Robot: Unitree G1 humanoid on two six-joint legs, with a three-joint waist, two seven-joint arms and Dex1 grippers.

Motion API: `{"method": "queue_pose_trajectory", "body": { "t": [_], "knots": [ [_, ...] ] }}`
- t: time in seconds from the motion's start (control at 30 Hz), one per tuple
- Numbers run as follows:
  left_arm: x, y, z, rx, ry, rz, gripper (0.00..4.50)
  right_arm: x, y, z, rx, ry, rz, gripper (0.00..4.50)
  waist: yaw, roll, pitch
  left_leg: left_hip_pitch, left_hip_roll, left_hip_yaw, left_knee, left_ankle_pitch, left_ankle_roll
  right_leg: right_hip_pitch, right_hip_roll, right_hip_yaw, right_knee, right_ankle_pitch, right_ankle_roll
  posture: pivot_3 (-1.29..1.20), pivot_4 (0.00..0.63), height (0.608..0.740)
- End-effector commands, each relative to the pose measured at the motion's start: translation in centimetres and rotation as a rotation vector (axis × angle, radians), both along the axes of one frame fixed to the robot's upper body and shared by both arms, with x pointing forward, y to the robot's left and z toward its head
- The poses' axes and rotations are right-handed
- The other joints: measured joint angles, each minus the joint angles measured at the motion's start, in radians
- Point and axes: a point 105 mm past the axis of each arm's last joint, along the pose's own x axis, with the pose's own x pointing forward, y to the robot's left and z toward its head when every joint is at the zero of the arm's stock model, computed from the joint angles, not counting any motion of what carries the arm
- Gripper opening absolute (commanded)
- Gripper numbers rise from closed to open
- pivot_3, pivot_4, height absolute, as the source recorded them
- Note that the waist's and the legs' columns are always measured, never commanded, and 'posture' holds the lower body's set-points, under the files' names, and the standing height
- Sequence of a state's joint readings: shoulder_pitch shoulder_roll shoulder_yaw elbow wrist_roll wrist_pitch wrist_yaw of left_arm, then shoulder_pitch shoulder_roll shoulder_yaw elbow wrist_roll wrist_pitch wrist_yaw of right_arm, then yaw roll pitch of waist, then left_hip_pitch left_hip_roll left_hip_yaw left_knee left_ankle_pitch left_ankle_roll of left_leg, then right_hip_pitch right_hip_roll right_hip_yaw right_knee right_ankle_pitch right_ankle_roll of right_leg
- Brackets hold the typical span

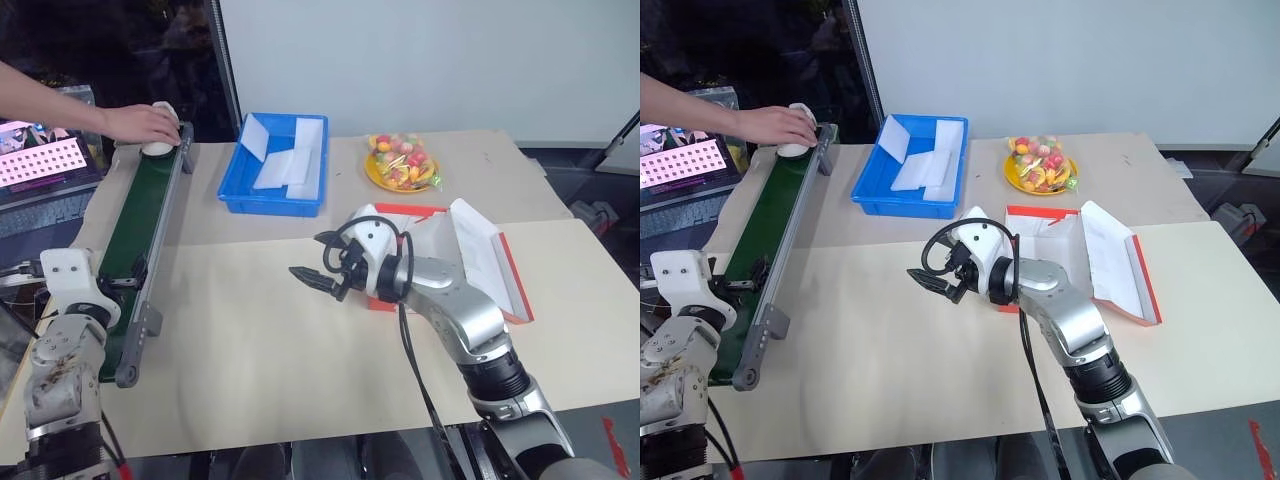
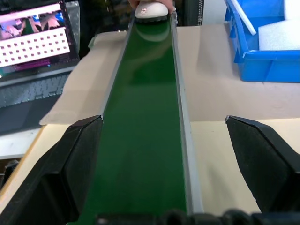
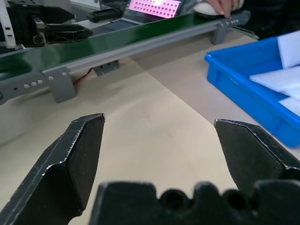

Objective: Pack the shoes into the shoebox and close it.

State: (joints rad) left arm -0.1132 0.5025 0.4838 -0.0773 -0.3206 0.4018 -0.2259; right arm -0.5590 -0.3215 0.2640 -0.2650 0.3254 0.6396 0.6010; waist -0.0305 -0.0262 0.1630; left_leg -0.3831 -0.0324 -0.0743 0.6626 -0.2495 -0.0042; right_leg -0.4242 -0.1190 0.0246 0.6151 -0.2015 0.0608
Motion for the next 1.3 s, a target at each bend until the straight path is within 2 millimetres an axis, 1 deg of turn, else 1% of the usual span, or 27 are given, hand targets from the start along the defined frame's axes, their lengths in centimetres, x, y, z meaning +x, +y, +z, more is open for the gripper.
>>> {"method": "queue_pose_trajectory", "body": {
  "t": [0.03,0.13,0.27,0.33,0.43,0.5,0.67,0.8,0.87,0.97,1.13,1.3],
  "knots": [
    [0.5,-1.4,1.4,0.011,-0.043,-0.041,4.50,-0.5,-0.3,1.7,0.033,-0.068,-0.007,4.43,-0.001,0.000,0.000,0.000,0.000,0.000,0.000,0.000,0.000,0.000,0.000,0.000,0.000,0.000,0.000,0.00,0.150,0.740],
    [1.0,-1.3,1.3,0.003,-0.038,-0.042,4.50,-0.3,-0.6,1.6,0.025,-0.070,-0.026,4.43,-0.001,0.000,0.000,0.000,0.000,0.000,0.000,0.000,0.000,0.000,0.000,0.000,0.000,0.000,0.000,0.00,0.150,0.740],
    [1.5,-1.7,1.2,0.000,-0.032,-0.065,4.50,-0.2,-0.9,1.6,0.028,-0.070,-0.043,4.43,-0.001,0.000,0.000,0.000,0.000,0.000,0.000,0.000,0.000,0.000,0.000,0.000,0.000,0.000,0.000,0.00,0.150,0.740],
    [1.3,-0.9,1.0,0.002,-0.022,-0.036,4.50,-0.1,-1.1,1.5,0.030,-0.069,-0.060,4.43,-0.005,0.000,0.000,0.000,0.000,0.000,0.000,0.000,0.000,0.000,0.000,0.000,0.000,0.000,0.000,0.00,0.150,0.740],
    [0.9,1.0,0.3,0.015,0.013,0.024,4.50,0.1,-1.3,1.3,0.028,-0.068,-0.079,4.43,-0.008,0.000,0.000,0.000,0.000,0.000,0.000,0.000,0.000,0.000,0.000,0.000,0.000,0.000,0.000,0.00,0.150,0.740],
    [0.9,1.6,0.2,0.021,0.027,0.041,4.50,0.2,-1.3,1.3,0.026,-0.068,-0.082,4.43,-0.012,0.000,0.000,0.000,0.000,0.000,0.000,0.000,0.000,0.000,0.000,0.000,0.000,0.000,0.000,0.00,0.150,0.740],
    [1.0,2.9,1.1,0.047,0.015,0.070,4.50,0.2,-1.5,1.1,0.022,-0.072,-0.101,4.43,-0.007,0.000,0.000,0.000,0.000,0.000,0.000,0.000,0.000,0.000,0.000,0.000,0.000,0.000,0.000,0.00,0.150,0.740],
    [1.1,4.2,2.8,0.064,-0.006,0.088,4.50,0.5,-1.5,0.9,0.012,-0.077,-0.116,4.43,-0.008,0.000,0.000,0.000,0.000,0.000,0.000,0.000,0.000,0.000,0.000,0.000,0.000,0.000,0.000,0.00,0.150,0.740],
    [1.5,4.2,3.4,0.071,-0.012,0.068,4.50,0.4,-1.3,1.2,0.026,-0.078,-0.114,4.43,-0.009,0.000,0.000,0.000,0.000,0.000,0.000,0.000,0.000,-0.001,0.000,0.000,0.000,0.000,0.000,0.00,0.150,0.740],
    [1.9,4.5,4.0,0.058,-0.018,0.070,4.50,0.3,-1.2,0.9,0.028,-0.074,-0.116,4.43,-0.009,0.000,0.000,0.000,0.000,0.000,0.000,0.000,0.000,0.000,0.000,0.000,0.000,0.000,0.000,0.00,0.150,0.740],
    [2.3,4.0,4.0,0.061,-0.019,0.051,4.50,0.3,-1.2,1.0,0.047,-0.070,-0.128,4.43,-0.013,0.000,0.000,0.000,0.000,0.000,0.000,0.000,0.000,-0.001,0.000,0.000,0.000,0.000,0.000,0.00,0.150,0.740],
    [2.3,3.9,3.9,0.056,-0.024,0.049,4.50,0.2,-1.4,1.1,0.052,-0.069,-0.136,4.43,-0.012,0.000,0.000,0.000,0.000,0.000,0.000,0.000,0.000,-0.001,0.000,0.000,0.000,0.000,0.000,0.00,0.150,0.740]
  ]
}}
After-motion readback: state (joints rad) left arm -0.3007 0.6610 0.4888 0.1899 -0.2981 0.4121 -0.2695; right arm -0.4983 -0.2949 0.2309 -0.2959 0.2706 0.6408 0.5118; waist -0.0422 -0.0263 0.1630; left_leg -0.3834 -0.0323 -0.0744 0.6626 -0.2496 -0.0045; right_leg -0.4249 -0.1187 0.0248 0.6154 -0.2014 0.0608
